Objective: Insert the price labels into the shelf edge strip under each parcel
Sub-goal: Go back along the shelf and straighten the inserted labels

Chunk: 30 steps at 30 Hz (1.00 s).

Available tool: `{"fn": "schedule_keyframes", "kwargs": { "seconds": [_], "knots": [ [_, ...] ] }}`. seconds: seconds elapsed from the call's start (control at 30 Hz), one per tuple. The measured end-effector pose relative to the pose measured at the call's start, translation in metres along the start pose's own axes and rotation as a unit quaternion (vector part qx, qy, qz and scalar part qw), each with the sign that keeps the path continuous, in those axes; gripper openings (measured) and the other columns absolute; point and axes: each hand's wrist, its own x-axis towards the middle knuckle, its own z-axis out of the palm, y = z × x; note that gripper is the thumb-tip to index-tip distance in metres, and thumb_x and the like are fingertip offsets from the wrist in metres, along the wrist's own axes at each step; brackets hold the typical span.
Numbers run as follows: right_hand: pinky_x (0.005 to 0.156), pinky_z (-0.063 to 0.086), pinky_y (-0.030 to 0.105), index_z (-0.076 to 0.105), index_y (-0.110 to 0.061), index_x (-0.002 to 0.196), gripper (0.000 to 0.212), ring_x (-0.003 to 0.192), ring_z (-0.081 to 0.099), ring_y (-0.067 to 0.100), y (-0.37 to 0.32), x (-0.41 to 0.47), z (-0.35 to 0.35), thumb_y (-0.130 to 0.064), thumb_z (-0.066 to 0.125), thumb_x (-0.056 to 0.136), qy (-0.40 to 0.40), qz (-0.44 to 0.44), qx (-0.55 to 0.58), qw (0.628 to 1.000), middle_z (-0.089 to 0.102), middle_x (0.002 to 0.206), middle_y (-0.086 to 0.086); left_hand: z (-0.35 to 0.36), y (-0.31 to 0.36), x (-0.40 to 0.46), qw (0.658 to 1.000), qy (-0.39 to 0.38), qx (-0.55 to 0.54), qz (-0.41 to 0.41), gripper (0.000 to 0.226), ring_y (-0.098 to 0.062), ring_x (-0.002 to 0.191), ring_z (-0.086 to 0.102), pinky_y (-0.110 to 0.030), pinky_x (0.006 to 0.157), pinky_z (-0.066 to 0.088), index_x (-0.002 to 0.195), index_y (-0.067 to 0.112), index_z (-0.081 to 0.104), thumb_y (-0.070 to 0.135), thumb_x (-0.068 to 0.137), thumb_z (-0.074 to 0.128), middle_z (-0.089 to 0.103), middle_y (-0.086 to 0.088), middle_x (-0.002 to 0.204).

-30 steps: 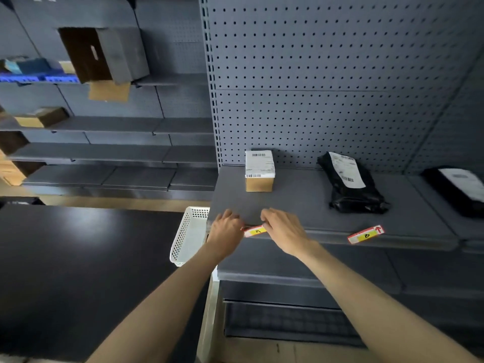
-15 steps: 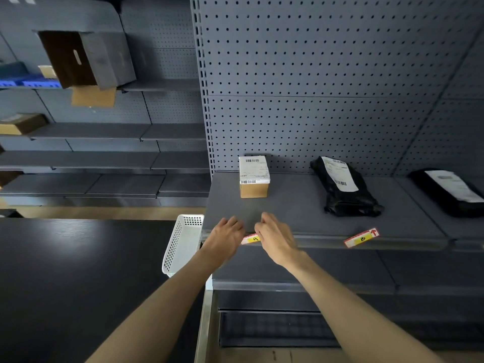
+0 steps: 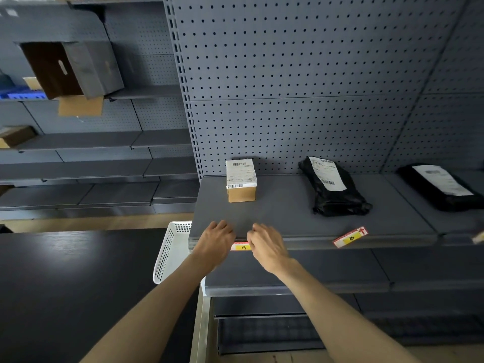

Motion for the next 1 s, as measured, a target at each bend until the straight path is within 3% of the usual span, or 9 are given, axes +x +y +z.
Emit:
{"fn": "schedule_keyframes", "kwargs": {
  "seconds": [0.13,0.23,0.4,0.57,0.87,1.0],
  "knots": [
    [0.081,0.048,0.034,0.065,-0.007,0.102,0.015,0.090,0.061,0.024,0.024,-0.010,-0.016,-0.017,0.057,0.094,0.038,-0.001,0.051,0.998,0.065,0.099,0.008,-0.010,0.011,0.012,0.993,0.066,-0.087,-0.053,0.008,-0.022,0.084,0.061,-0.034,0.072,0.049,0.080,0.013,0.070,0.017,0.086,0.066,0.068,-0.003,0.085],
    [0.078,0.047,0.033,0.066,-0.009,0.098,0.014,0.090,0.061,0.024,0.062,-0.022,-0.033,-0.018,0.056,0.094,0.044,0.019,0.043,0.998,0.064,0.098,0.007,-0.016,0.035,0.031,0.982,0.091,-0.158,-0.042,0.014,-0.021,0.097,0.055,-0.033,0.082,0.045,0.093,0.016,0.067,0.024,0.092,0.056,0.065,-0.003,0.098],
    [0.076,0.047,0.033,0.066,-0.012,0.096,0.012,0.093,0.059,0.023,0.139,-0.051,-0.064,-0.017,0.055,0.094,0.029,0.060,-0.007,0.998,0.060,0.102,0.005,-0.029,0.100,0.071,0.973,0.132,-0.190,-0.027,0.018,-0.022,0.100,0.054,-0.034,0.085,0.044,0.094,0.015,0.066,0.026,0.095,0.051,0.064,-0.003,0.102],
    [0.072,0.052,0.033,0.063,-0.011,0.099,0.014,0.096,0.058,0.022,0.199,-0.078,-0.085,-0.017,0.052,0.095,-0.008,0.082,-0.039,0.996,0.054,0.109,0.004,-0.032,0.161,0.106,0.974,0.128,-0.184,-0.029,0.020,-0.021,0.101,0.052,-0.034,0.085,0.044,0.096,0.016,0.066,0.027,0.095,0.049,0.064,-0.003,0.105],
    [0.060,0.048,0.030,0.061,-0.009,0.099,0.010,0.080,0.058,0.020,0.255,-0.097,-0.087,-0.013,0.052,0.096,-0.015,0.015,-0.027,0.999,0.055,0.103,0.005,-0.031,0.229,0.141,0.978,0.076,-0.159,-0.108,0.022,-0.021,0.107,0.052,-0.032,0.090,0.044,0.099,0.018,0.070,0.024,0.094,0.049,0.064,-0.002,0.108],
    [0.062,0.051,0.031,0.062,-0.008,0.097,0.011,0.077,0.057,0.019,0.269,-0.102,-0.082,-0.012,0.052,0.097,-0.013,-0.016,-0.022,1.000,0.057,0.099,0.005,-0.030,0.248,0.148,0.968,0.082,-0.175,-0.163,0.019,-0.022,0.103,0.053,-0.031,0.087,0.042,0.096,0.015,0.070,0.021,0.093,0.052,0.063,-0.003,0.103]
  ]
}}
